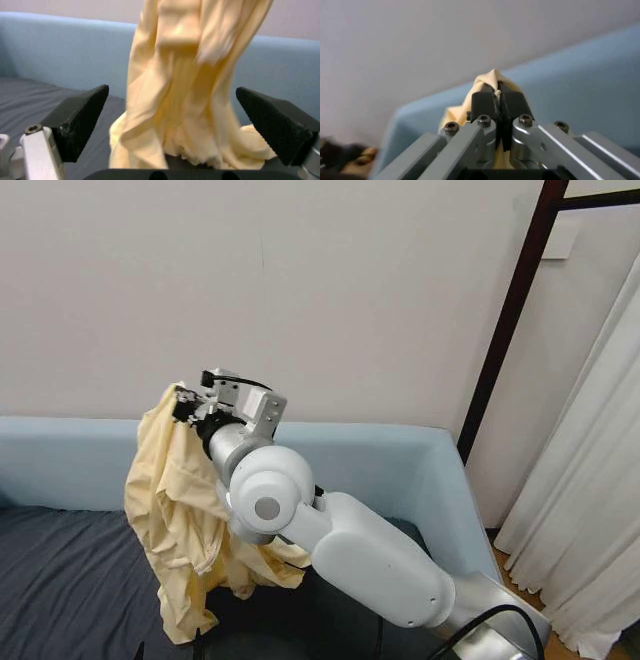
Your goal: Pick up the clothes from the sofa and hang them on the clothes hanger.
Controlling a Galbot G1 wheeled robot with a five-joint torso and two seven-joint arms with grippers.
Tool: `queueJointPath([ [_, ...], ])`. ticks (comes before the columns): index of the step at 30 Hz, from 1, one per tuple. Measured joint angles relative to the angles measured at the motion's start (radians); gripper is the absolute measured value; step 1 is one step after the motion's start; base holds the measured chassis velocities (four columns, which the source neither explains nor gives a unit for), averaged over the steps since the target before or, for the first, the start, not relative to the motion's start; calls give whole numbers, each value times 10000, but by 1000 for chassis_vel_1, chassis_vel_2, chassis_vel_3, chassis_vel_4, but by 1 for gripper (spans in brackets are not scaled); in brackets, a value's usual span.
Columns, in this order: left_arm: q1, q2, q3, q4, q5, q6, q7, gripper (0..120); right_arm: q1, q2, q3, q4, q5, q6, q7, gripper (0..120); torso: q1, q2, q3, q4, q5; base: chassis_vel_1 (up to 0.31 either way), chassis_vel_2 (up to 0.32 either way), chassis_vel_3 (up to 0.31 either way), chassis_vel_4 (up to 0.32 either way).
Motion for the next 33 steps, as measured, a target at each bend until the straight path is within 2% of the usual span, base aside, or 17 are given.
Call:
queueJointPath([
  [3,-100,-43,130,86,116,100,60,100,-2296,-1494,631,-514,-1163,48,-292,0,3,-2,3,-6,7,0,0,0,0],
  [4,-100,-43,130,86,116,100,60,100,-2296,-1494,631,-514,-1163,48,-292,0,3,-2,3,-6,7,0,0,0,0],
  [9,-270,-21,280,383,313,218,102,100,-5357,-3190,2250,-462,-1681,-173,-108,0,1,-2,0,-6,11,0,0,0,0],
  [10,-270,-21,280,383,313,218,102,100,-5357,-3190,2250,-462,-1681,-173,-108,0,1,-2,0,-6,11,0,0,0,0],
  [14,-491,-26,398,551,436,328,120,100,-7191,-4040,3332,476,-1481,-716,392,0,0,0,-2,-5,5,0,0,0,0],
  [21,-586,-19,535,640,533,362,149,100,-8558,-4605,3919,1272,-1287,-1894,762,0,0,1,-2,0,2,0,0,0,0],
  [24,-556,11,512,718,509,298,151,100,-9110,-4730,4106,790,-2597,-1887,-762,1,0,1,-2,-4,1,0,0,0,0],
  [25,-537,19,509,738,505,280,151,100,-9153,-4734,4119,667,-3253,-1679,-1478,5,0,1,-1,-3,2,0,0,0,0],
  [26,-537,19,509,738,505,280,151,100,-9153,-4734,4119,667,-3253,-1679,-1478,5,0,1,-1,-3,2,0,0,0,0],
  [28,-519,39,503,767,507,259,150,100,-9024,-4695,4057,615,-4406,-1199,-2394,15,-1,0,-1,-1,-1,0,0,0,0],
  [33,-510,64,485,756,510,256,149,100,-8669,-4704,3928,750,-5868,-748,-3195,32,0,0,-1,4,-1,0,0,0,0],
])
